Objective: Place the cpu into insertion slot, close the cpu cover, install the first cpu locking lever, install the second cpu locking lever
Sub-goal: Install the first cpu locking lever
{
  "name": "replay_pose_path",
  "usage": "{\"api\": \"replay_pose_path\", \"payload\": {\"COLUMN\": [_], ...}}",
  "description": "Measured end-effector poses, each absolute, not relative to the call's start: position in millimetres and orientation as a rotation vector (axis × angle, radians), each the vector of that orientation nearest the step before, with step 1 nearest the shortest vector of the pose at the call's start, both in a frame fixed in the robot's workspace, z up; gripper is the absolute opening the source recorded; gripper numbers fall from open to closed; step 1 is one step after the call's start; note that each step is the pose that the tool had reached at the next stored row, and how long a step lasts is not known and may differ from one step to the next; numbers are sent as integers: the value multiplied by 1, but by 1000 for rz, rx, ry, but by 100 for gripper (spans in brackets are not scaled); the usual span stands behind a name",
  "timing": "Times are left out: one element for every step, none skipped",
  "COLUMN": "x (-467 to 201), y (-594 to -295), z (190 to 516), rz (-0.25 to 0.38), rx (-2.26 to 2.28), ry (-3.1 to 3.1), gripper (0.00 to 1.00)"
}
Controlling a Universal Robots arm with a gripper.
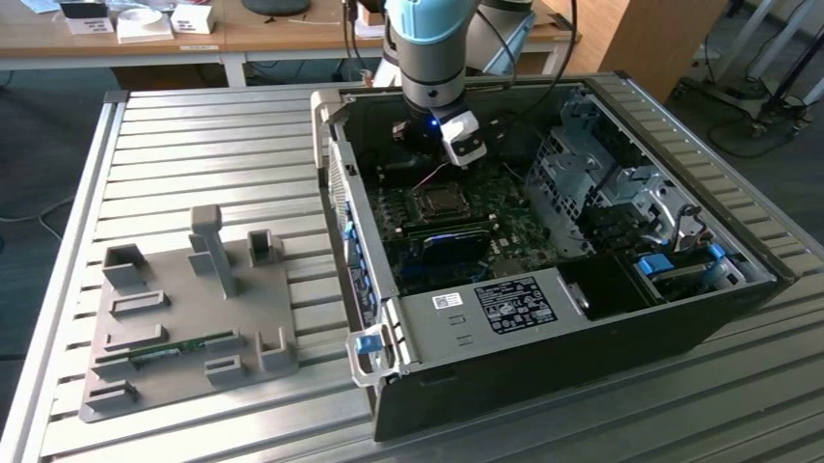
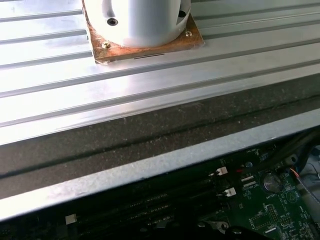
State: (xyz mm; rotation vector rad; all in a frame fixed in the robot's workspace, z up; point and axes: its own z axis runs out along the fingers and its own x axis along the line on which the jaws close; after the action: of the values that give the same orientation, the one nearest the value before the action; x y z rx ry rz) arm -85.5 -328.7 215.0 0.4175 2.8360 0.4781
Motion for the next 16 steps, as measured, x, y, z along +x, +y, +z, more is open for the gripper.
{"api": "replay_pose_path", "payload": {"x": [-86,-87,-87,-87,-88,-88,-88,-88,-88,-88,-88,-88,-88,-88,-88,-88], "y": [-329,-329,-328,-328,-328,-328,-328,-329,-328,-328,-329,-329,-329,-329,-331,-332], "z": [215,215,215,215,215,215,215,216,219,222,224,225,225,226,226,226], "rz": [483,492,503,507,508,508,508,508,508,509,509,509,509,509,509,509], "rx": [418,419,420,421,421,421,421,421,421,421,421,421,421,421,421,421], "ry": [2835,2834,2833,2832,2832,2832,2832,2832,2832,2832,2832,2832,2832,2832,2832,2832], "gripper": [11,11,11,11,11,11,11,11,11,11,11,11,11,11,11,11]}}
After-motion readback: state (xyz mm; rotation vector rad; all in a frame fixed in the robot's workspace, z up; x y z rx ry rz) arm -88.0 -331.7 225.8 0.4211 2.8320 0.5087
